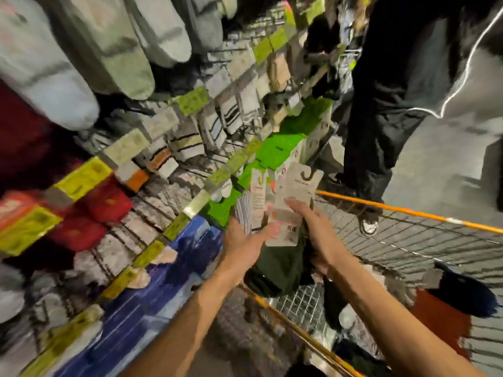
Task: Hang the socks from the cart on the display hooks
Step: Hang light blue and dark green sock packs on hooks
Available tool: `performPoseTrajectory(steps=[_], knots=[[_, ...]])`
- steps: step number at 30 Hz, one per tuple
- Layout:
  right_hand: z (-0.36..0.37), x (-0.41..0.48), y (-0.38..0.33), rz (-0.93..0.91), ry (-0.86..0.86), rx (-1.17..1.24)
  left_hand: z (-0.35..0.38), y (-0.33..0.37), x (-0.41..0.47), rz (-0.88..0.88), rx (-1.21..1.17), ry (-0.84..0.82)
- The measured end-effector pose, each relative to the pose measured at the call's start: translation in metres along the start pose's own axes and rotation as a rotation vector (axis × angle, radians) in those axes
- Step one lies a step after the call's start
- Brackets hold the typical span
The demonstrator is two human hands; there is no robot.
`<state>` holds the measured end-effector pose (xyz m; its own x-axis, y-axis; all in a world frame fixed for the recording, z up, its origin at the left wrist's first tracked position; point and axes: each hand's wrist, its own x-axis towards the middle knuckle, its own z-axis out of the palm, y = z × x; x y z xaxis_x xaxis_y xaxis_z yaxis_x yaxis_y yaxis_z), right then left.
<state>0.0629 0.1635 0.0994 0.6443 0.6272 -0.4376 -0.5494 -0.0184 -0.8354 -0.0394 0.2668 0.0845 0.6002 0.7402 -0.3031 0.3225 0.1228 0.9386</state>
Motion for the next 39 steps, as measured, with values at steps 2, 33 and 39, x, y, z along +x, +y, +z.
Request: performPoseTrajectory(steps=[2, 33, 39], knots=[[0.029, -0.019, -0.008, -0.103, -0.157, -0.036, -0.029, 0.029, -0.014, 0.085, 0.008, 0.064], [0.219, -0.104, -0.133, -0.364, -0.615, -0.255, -0.246, 0.161, -0.111, 0.248, -0.369, 0.071], [0.222, -0.059, -0.154, -0.401, -0.573, -0.314, -0.240, 0.173, -0.080, 0.361, -0.197, 0.280]])
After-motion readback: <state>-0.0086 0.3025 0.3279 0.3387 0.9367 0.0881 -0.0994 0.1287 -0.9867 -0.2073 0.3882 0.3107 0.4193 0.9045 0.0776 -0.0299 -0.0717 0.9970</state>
